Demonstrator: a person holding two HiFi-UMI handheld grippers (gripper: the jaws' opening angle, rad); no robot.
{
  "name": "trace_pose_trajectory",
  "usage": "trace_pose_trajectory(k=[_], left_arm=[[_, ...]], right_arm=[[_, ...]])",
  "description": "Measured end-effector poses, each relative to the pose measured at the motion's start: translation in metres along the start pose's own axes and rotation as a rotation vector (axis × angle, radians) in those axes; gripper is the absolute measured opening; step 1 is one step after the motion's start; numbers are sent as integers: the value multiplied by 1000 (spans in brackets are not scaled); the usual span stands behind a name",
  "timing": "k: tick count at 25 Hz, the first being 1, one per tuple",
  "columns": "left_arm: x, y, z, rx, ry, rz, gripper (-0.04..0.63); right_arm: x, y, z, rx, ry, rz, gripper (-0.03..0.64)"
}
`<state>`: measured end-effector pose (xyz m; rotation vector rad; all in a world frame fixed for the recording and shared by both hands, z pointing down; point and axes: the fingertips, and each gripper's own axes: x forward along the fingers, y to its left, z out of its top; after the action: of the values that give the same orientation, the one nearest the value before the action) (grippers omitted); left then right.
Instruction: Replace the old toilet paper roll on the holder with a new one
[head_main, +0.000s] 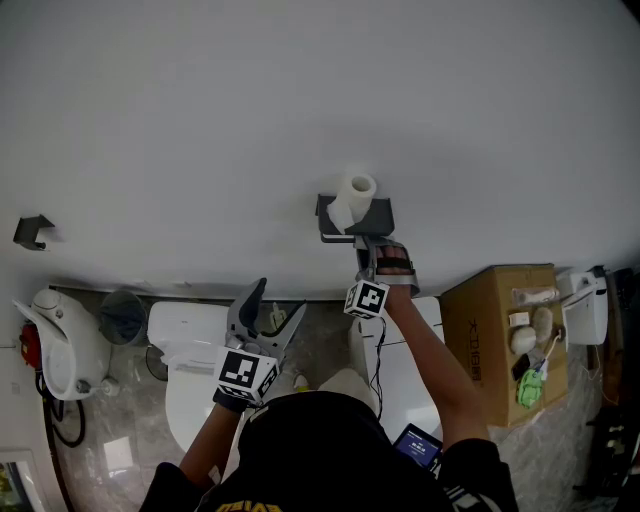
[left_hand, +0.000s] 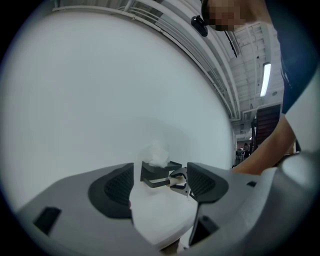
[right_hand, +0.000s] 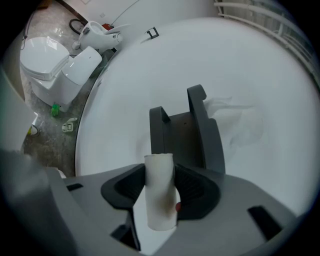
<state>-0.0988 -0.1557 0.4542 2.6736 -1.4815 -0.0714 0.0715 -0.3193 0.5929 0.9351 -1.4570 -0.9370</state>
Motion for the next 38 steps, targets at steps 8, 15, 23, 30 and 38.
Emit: trace_pose_trajectory(k=[8,15,23,30,38], left_arm=[[-2,1,2,1,-6,9,342],[-4,1,7,-2,-30,17,327],[-2,-4,7,-6,-31,6,327],[2,-6,6,0,-22,1,327],[8,-11,5,4,-16,-13,327]], right_arm=[[0,-4,-12,-5,20,-6,186],[0,-1,-25,-22,44,-1,186],[-1,-2,-37,-26,65,-3,186],[-1,-4,-52,-5,84,-10,186],[-1,-6,-62,-39,94,-19,186]])
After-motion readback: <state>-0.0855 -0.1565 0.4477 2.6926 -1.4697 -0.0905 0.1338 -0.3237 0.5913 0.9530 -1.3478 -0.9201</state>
